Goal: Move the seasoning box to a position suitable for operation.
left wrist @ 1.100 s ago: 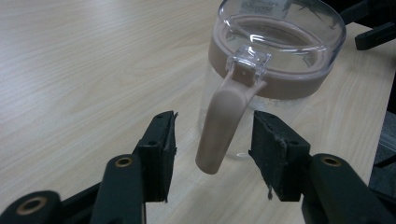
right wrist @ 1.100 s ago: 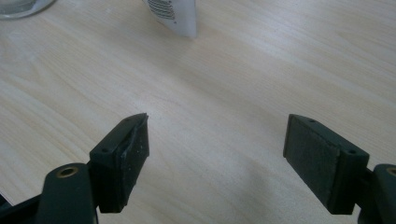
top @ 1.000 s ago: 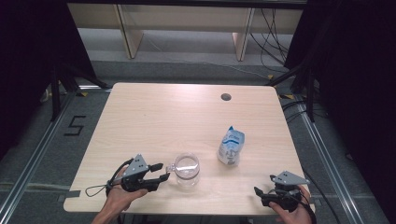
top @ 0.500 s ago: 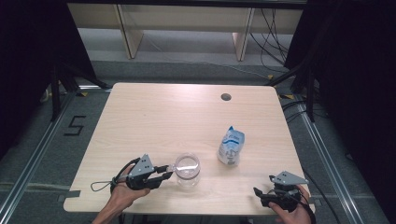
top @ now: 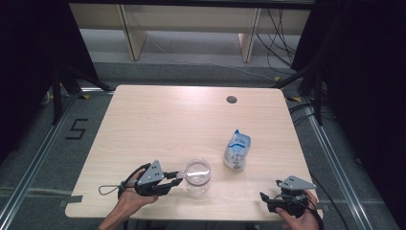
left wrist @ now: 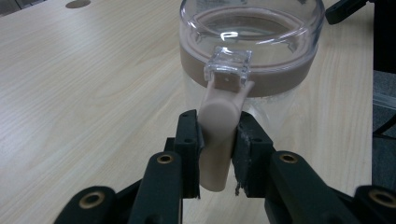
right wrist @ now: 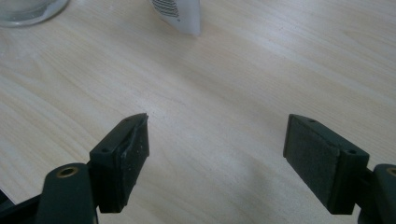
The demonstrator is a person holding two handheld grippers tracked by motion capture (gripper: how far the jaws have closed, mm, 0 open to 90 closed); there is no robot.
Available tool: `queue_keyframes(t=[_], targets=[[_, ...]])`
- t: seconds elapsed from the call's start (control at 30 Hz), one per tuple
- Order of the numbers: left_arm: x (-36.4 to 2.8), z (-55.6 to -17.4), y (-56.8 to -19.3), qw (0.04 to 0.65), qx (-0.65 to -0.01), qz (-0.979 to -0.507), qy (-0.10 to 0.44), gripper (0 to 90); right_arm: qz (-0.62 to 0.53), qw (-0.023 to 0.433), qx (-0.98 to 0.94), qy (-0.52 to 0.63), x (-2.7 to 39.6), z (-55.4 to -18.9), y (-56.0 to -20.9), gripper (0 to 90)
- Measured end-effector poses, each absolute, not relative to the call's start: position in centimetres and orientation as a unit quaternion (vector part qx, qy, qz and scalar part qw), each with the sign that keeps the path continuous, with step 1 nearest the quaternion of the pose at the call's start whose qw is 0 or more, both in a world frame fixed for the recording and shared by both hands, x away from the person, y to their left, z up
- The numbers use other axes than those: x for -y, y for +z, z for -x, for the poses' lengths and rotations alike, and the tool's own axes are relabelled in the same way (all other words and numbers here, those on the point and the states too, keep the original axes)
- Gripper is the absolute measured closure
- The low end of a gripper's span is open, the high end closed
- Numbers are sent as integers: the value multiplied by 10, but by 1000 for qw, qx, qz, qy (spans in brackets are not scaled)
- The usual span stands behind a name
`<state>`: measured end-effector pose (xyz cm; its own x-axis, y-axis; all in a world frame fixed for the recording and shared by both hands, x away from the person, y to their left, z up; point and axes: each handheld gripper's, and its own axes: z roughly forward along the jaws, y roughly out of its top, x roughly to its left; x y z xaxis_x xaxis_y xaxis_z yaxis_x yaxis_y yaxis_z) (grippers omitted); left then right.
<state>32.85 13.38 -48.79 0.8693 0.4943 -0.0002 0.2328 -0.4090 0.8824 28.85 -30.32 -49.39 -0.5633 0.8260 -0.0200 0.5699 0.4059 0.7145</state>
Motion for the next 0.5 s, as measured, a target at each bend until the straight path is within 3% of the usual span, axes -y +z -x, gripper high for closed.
queue_keyframes(t=[0.5], targets=[[-114, -331, -487, 498, -195, -836, 120, 729, -433, 188, -815, 337, 303, -288, -494, 235]])
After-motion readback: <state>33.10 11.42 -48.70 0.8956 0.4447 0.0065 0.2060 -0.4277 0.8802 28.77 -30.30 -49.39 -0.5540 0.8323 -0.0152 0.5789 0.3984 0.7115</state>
